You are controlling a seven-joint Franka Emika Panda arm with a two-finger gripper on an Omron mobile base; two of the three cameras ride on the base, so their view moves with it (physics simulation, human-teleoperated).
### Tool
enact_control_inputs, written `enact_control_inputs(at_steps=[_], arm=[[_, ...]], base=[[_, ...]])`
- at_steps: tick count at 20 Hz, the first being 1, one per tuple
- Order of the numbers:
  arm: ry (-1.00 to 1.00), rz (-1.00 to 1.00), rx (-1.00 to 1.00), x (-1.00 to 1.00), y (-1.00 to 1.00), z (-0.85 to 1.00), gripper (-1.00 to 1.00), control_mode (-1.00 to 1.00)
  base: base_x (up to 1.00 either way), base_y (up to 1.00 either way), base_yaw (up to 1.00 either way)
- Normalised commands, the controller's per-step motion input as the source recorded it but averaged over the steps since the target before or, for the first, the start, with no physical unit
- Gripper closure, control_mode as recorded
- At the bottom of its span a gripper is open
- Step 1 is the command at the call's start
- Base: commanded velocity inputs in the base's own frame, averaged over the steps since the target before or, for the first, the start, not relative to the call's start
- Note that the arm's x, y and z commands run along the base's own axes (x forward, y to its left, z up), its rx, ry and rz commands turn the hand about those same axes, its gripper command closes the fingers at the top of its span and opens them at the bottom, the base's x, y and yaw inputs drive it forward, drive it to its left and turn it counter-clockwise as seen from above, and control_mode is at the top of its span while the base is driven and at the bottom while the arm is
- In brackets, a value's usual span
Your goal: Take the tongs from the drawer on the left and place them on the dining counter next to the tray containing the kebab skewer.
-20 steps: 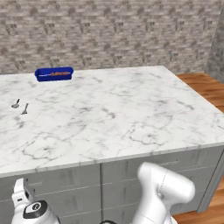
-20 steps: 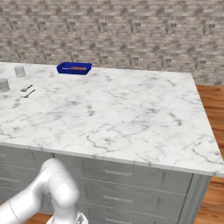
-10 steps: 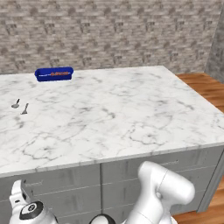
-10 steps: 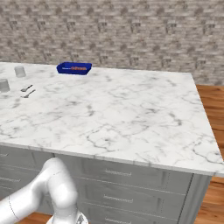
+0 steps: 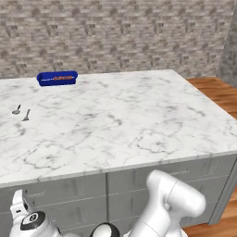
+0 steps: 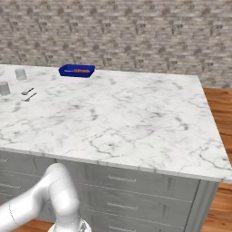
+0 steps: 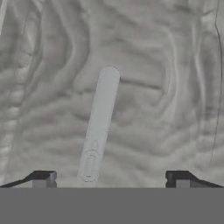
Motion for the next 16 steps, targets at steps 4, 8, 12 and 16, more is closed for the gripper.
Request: enact_control_inputs(at_steps=[4,8,12,16], arm=[[-0.06,0.0,0.0,0.11,0.0,-0.49,-1.0,-1.0],[-0.05,0.0,0.0,0.08,0.0,-0.52,-1.0,-1.0],[-0.02,0.0,0.0,0.08,0.0,-0.54,-1.0,-1.0],[-0.05,0.0,0.0,0.07,0.0,-0.61,-1.0,-1.0]], base=[[0.0,0.0,0.0],[0.0,0.0,0.0],[0.0,0.0,0.0],[0.0,0.0,0.0]])
